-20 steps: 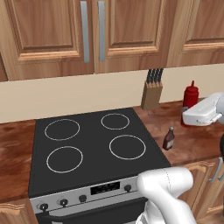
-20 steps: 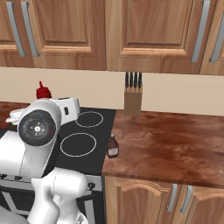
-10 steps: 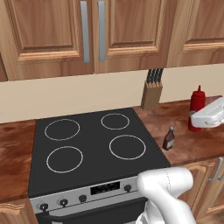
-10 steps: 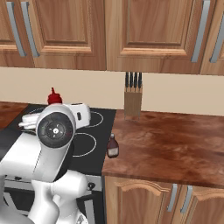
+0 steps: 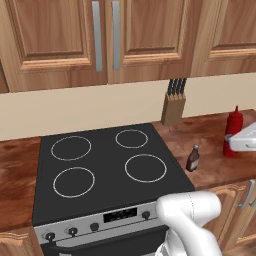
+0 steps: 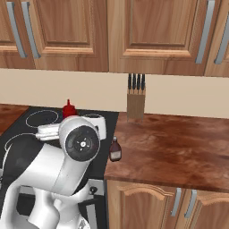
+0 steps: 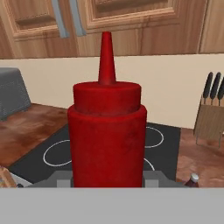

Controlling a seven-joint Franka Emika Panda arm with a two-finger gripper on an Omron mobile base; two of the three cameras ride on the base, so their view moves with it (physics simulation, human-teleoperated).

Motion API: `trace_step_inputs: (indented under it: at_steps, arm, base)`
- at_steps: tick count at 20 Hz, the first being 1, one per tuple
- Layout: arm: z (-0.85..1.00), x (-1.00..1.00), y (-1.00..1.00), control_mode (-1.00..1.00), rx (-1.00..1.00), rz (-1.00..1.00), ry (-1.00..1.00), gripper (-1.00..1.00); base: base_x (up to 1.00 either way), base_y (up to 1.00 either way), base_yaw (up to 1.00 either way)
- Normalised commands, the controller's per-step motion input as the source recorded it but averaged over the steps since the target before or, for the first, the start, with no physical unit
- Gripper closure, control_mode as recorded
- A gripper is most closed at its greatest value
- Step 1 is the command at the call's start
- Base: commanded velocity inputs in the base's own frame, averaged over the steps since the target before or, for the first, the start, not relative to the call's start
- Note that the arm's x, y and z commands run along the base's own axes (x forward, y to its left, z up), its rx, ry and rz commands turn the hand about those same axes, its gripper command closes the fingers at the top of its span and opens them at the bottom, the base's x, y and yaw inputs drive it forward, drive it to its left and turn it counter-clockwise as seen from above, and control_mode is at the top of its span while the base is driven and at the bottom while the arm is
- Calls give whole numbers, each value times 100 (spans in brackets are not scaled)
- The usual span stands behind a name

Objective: Take 2 condiments from the cabinet and move them on the counter near the stove.Make sure the condiments are lined up with each other, next to each other.

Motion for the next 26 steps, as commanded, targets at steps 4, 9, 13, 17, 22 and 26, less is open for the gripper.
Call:
trace_step_inputs:
  at_steps: [4, 9, 13, 17, 22, 26]
  arm:
    - [-32, 0, -27, -100, 6, 0, 0, 100]
    - [-25, 3, -11, -100, 1, 0, 0, 100]
    - [-25, 1, -4, -100, 1, 0, 0, 100]
    - [-34, 4, -10, -100, 8, 0, -6, 100]
    - [-36, 0, -12, -100, 12, 0, -9, 100]
    - [-25, 1, -4, -100, 6, 0, -12, 100]
  base:
    - [0, 0, 0]
    - [0, 0, 0]
    - [0, 0, 0]
    - [0, 0, 0]
    - [0, 0, 0]
    - [0, 0, 0]
